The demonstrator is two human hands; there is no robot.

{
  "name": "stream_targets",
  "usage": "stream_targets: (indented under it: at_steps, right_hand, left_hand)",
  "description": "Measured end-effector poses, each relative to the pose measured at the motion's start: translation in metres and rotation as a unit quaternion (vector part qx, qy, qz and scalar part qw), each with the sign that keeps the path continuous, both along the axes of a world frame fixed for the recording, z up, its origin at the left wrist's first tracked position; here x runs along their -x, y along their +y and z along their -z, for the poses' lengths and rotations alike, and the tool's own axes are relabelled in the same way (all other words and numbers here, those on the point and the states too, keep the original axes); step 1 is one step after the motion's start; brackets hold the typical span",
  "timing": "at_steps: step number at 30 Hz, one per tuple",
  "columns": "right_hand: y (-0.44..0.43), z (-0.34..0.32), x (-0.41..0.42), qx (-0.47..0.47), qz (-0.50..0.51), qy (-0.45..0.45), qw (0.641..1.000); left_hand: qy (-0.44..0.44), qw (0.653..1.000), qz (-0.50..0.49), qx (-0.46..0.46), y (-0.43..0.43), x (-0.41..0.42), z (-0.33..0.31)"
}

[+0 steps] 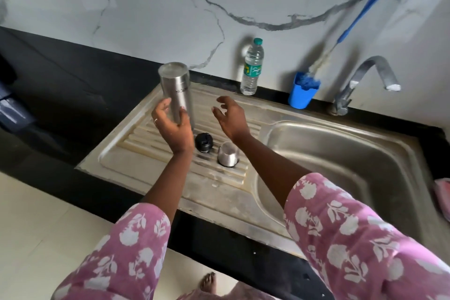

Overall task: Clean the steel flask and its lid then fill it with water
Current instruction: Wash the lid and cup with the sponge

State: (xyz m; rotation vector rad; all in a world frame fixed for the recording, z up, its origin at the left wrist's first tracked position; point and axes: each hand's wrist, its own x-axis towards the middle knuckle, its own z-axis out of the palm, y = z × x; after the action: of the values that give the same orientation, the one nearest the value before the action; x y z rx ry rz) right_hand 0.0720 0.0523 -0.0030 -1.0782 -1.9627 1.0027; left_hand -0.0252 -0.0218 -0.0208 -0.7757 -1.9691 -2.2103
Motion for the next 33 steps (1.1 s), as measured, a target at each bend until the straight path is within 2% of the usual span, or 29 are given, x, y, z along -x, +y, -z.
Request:
stream_targets:
  at_steps: [3,6,14,19,25,30,33]
  right_hand:
    - [-0.005,0.006,-0.033,-0.091,0.047,-0.015,0.995]
    - [-0.009,0.006,-0.072,-0.127,0.068,-0.037,0.989]
    - [-0.008,0.010,-0.188,-0.092,0.168,-0.086,0.978]
    - [-0.001,0.011,-0.271,-0.066,0.244,-0.127,0.959]
    - [0.016,0.011,-0.374,-0.029,0.354,-0.210,0.911]
    - [0.027,0.012,-0.452,0.069,0.445,-0.349,0.822]
    - [0.027,0.021,-0.481,0.117,0.459,-0.392,0.789]
  left_hand:
    - [0.043,0.999,0.014,0.002,0.004,-0.046,0.003]
    - [0.072,0.996,0.053,0.003,0.016,-0.088,0.000]
    - [0.048,0.981,0.175,0.064,0.049,-0.208,0.007]
    - [0.046,0.955,0.269,0.113,0.069,-0.290,0.015]
    - [0.059,0.880,0.432,0.186,0.091,-0.392,0.013]
    - [0.070,0.805,0.516,0.283,0.110,-0.457,0.023]
    - [0.117,0.751,0.545,0.354,0.117,-0.484,0.035]
